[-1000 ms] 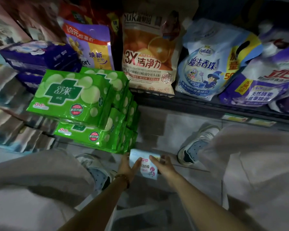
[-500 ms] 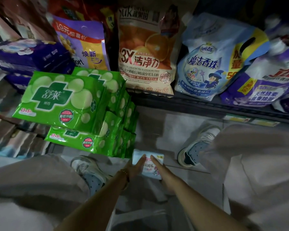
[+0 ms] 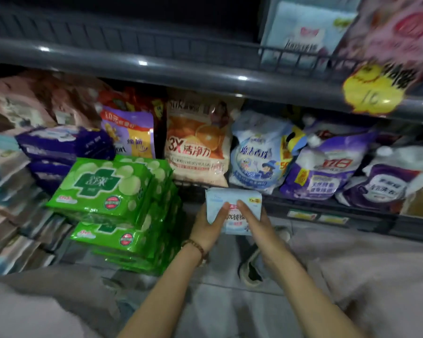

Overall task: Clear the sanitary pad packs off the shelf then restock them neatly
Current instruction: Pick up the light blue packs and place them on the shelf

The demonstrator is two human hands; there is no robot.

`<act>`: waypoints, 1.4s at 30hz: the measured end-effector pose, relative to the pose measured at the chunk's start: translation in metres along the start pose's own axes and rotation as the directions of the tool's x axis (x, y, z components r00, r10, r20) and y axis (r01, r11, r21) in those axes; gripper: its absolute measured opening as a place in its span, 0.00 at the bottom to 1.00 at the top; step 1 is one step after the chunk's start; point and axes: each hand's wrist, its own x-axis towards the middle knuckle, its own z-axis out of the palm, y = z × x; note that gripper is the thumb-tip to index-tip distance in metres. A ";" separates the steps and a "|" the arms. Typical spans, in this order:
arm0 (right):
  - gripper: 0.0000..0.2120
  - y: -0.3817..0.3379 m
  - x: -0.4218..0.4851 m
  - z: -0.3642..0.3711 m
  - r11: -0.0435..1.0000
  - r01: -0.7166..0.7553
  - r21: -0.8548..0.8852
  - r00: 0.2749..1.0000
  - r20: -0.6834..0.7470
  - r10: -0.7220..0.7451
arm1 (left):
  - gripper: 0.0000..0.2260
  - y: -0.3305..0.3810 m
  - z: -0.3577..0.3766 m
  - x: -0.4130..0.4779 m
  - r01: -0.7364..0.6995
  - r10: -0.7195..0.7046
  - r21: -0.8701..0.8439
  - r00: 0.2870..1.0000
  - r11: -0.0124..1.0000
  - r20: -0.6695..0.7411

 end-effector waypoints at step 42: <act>0.48 -0.460 0.018 -0.050 0.146 0.465 -0.873 0.530 0.142 -0.836 | 0.25 0.428 0.038 0.106 -0.758 0.741 0.106 0.651 0.643 0.163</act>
